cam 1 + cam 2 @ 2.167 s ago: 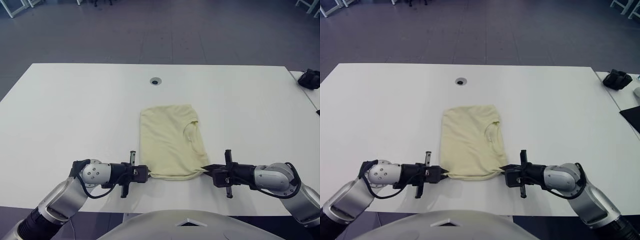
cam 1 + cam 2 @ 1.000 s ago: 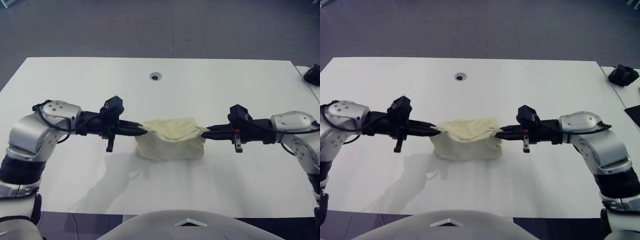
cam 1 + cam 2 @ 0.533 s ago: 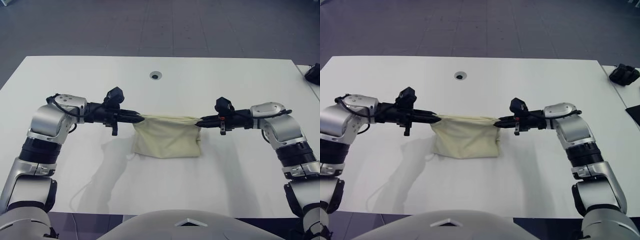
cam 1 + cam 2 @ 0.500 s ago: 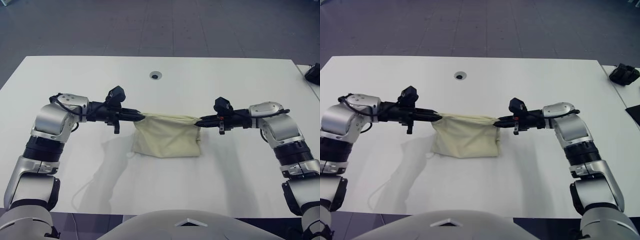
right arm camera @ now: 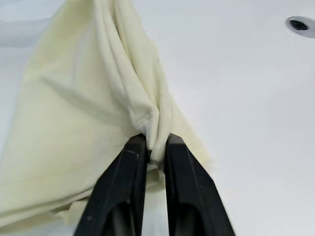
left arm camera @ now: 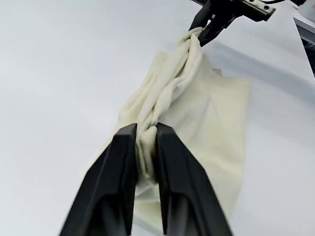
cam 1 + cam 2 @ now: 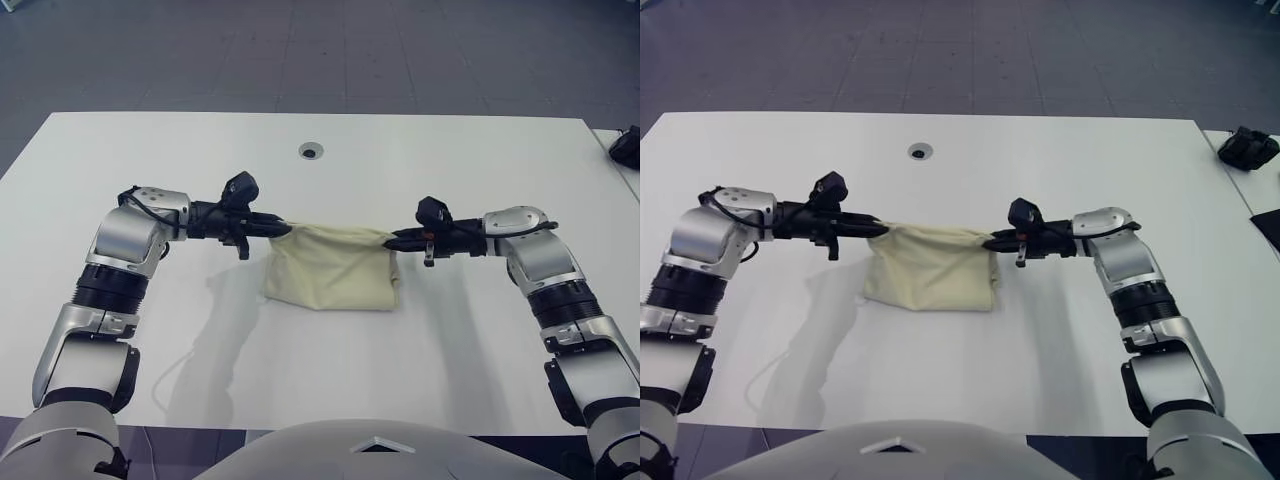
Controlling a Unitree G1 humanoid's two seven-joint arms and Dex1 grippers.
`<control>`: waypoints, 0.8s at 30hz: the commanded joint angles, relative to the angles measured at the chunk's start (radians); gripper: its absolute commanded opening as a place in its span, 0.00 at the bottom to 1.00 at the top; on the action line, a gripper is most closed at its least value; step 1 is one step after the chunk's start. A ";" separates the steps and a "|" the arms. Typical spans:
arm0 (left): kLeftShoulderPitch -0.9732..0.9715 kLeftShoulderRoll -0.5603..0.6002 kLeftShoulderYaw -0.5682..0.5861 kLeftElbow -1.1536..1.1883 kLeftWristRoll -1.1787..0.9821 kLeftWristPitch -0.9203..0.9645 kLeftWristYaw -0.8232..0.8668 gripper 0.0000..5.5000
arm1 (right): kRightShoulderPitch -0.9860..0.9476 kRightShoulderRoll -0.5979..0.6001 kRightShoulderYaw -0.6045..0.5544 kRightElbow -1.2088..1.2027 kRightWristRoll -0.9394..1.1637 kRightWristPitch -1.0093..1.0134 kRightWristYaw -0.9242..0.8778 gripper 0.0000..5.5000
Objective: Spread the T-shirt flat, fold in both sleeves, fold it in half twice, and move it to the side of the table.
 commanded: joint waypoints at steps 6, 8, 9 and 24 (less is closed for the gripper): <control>-0.092 -0.057 0.135 0.112 0.056 -0.067 0.213 0.40 | 0.041 0.050 -0.088 -0.008 -0.023 -0.084 -0.154 0.38; -0.088 -0.060 0.136 0.093 0.067 -0.075 0.236 0.45 | 0.039 0.061 -0.083 -0.023 -0.040 -0.107 -0.182 0.42; -0.077 -0.061 0.130 0.062 0.062 -0.069 0.230 0.48 | 0.036 0.068 -0.078 -0.039 -0.042 -0.108 -0.185 0.45; 0.017 -0.130 -0.009 -0.027 0.240 -0.174 0.351 0.93 | 0.110 0.101 0.094 0.010 -0.272 -0.375 -0.230 0.88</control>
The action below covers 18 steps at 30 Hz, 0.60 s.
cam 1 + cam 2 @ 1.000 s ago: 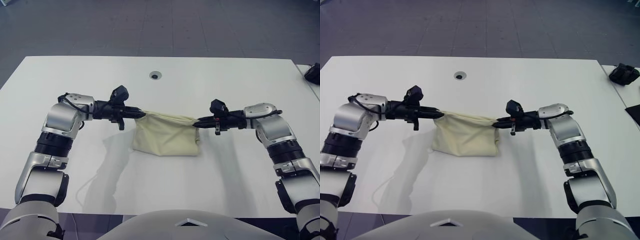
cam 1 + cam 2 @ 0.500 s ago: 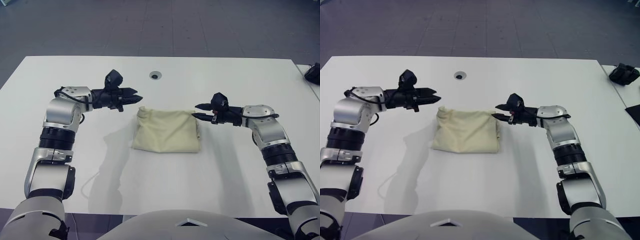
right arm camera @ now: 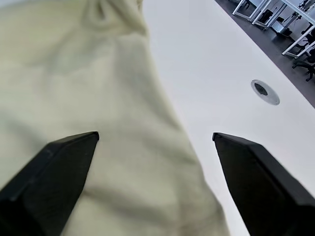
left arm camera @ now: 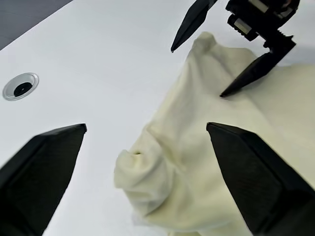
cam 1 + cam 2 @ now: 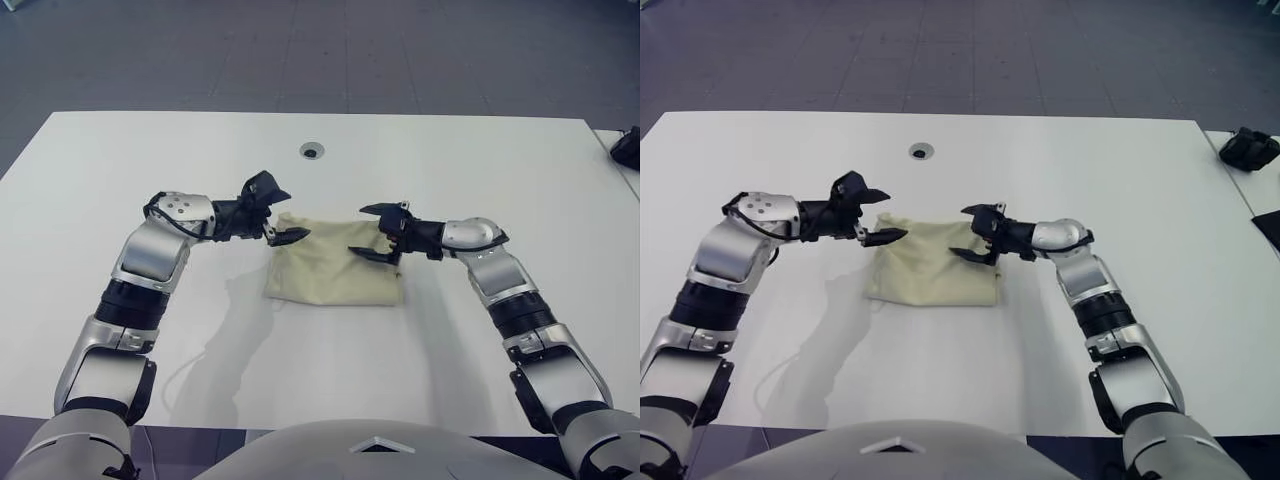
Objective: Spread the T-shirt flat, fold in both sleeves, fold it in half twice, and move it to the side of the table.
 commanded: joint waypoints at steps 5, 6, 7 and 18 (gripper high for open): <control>-0.096 -0.100 0.028 0.172 0.054 -0.040 0.116 0.98 | 0.066 -0.052 0.022 -0.043 -0.026 -0.027 0.038 0.98; -0.105 -0.107 0.037 0.189 0.057 -0.043 0.129 0.98 | 0.068 -0.055 0.021 -0.050 -0.025 -0.023 0.039 0.98; -0.112 -0.108 0.048 0.204 0.060 -0.044 0.144 0.98 | 0.070 -0.058 0.019 -0.057 -0.023 -0.019 0.042 0.98; 0.114 0.055 0.122 -0.239 -0.130 0.110 -0.065 0.98 | 0.213 -0.159 -0.088 -0.346 0.065 0.123 0.036 0.98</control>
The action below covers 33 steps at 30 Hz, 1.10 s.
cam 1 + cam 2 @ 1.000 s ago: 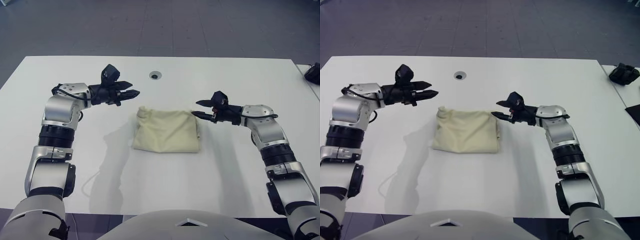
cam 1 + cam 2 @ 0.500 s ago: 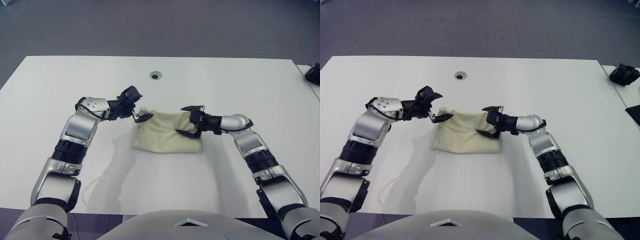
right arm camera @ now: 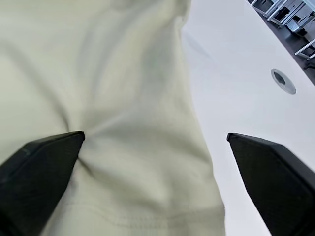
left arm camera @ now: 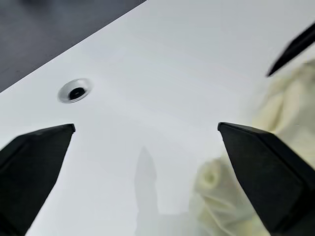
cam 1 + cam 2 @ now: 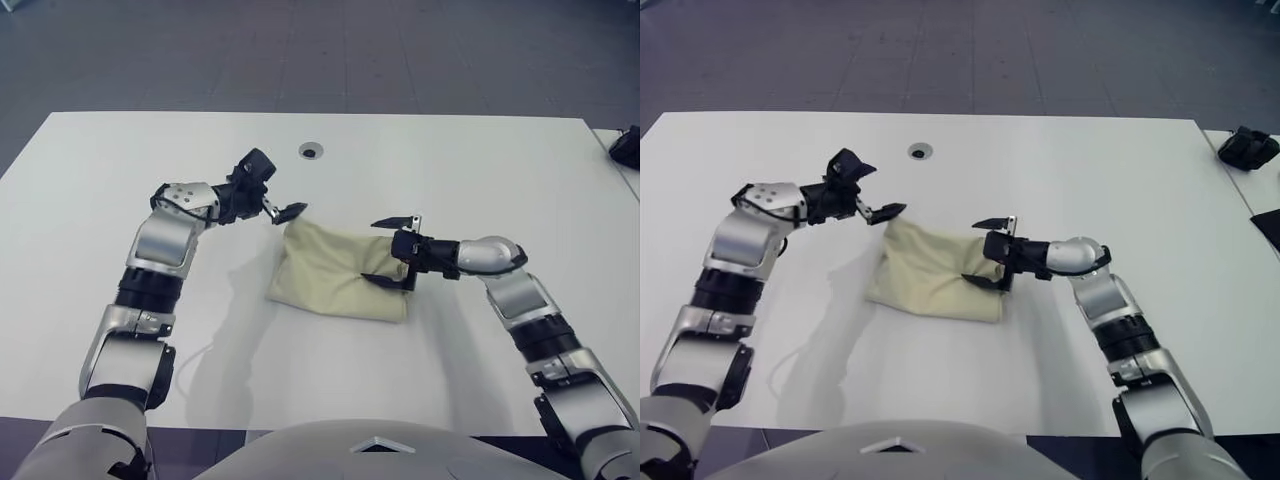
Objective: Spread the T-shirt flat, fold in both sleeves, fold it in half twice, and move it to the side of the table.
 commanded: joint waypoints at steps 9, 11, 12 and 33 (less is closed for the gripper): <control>0.191 0.136 0.003 -0.231 0.032 0.127 0.067 0.98 | 0.027 0.070 -0.005 -0.373 0.219 0.314 0.035 0.98; 0.160 0.124 -0.006 -0.142 0.076 0.100 0.109 0.98 | 0.016 0.112 0.032 -0.327 0.248 0.325 0.064 0.98; 0.145 0.119 0.004 -0.109 0.082 0.094 0.124 0.98 | 0.006 0.130 0.048 -0.277 0.242 0.308 0.075 0.98; 0.162 0.078 0.020 -0.193 0.074 0.126 0.171 0.98 | 0.219 0.010 -0.325 0.707 0.210 0.146 -0.488 0.98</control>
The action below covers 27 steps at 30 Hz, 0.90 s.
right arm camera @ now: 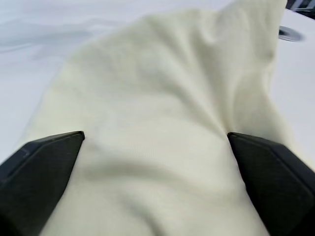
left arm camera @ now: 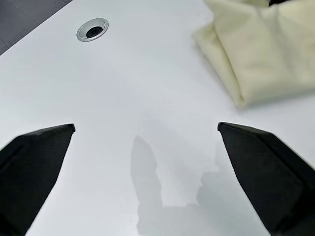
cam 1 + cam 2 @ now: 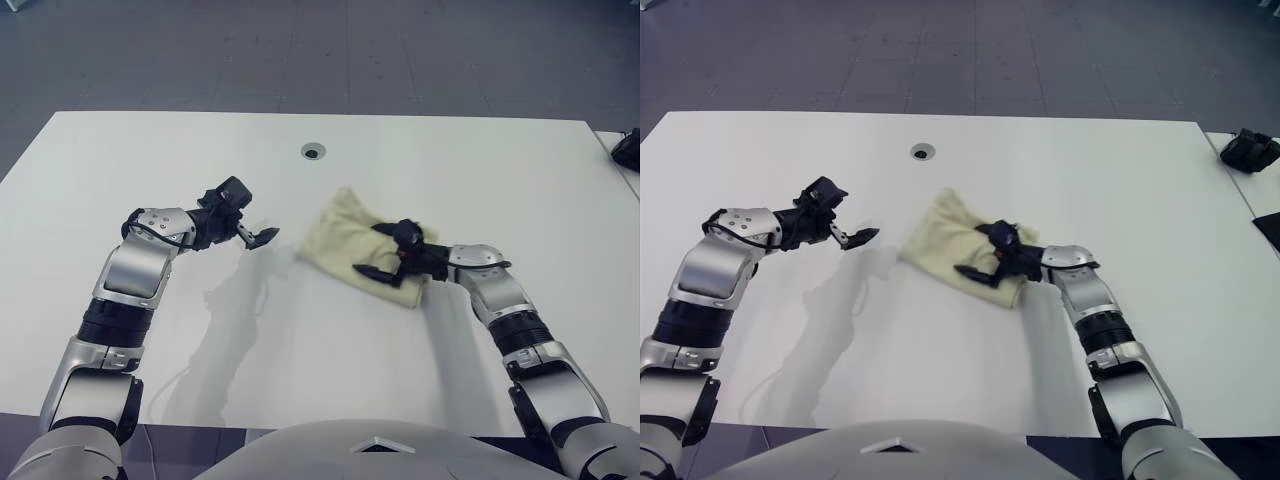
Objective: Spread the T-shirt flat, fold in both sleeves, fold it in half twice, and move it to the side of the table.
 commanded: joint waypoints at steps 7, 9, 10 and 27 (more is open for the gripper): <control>0.127 -0.154 0.052 -0.245 -0.045 0.166 0.174 0.98 | 0.513 -0.033 -0.341 0.136 0.066 0.198 -0.570 0.98; 0.105 -0.189 0.065 -0.226 -0.045 0.167 0.216 0.98 | 0.526 -0.031 -0.341 0.090 0.066 0.196 -0.585 0.98; 0.107 -0.208 0.087 -0.228 -0.042 0.171 0.251 0.98 | 0.499 -0.050 -0.337 0.065 0.053 0.197 -0.600 0.98; -0.019 -0.442 0.218 0.062 0.048 -0.102 0.647 0.98 | 0.063 0.226 -0.187 -0.466 -0.117 0.347 -0.899 0.98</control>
